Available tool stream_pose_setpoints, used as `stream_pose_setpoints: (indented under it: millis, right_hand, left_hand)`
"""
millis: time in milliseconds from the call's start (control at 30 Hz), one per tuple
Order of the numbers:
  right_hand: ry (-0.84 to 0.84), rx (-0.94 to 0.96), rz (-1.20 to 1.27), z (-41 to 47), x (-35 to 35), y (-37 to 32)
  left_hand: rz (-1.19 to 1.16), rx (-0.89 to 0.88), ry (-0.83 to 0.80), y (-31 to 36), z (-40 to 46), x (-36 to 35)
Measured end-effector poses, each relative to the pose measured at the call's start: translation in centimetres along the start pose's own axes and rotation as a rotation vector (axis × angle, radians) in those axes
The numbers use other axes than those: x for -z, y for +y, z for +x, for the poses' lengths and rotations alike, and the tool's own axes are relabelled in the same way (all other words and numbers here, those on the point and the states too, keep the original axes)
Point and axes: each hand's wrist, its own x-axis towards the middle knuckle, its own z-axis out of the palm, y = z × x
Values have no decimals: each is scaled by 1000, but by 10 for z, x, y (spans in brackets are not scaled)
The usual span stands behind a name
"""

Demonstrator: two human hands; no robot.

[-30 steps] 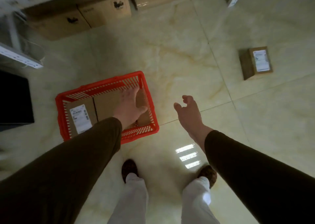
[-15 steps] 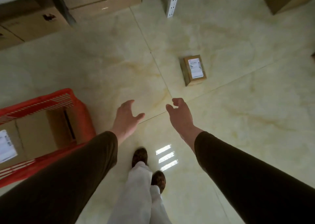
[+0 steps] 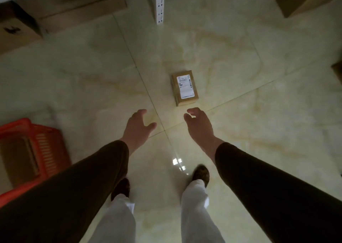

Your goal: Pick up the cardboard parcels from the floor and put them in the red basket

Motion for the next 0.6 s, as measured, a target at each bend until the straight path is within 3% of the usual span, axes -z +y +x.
stream_pose_setpoints:
  millis: [267,600]
  right_hand:
    - [-49,40,-33,77,72,11]
    - [-207,-35,-32,180,58,0]
  left_hand:
    - [-115,117,78,69,43,-65]
    - [-291,208,105,94,141,-91]
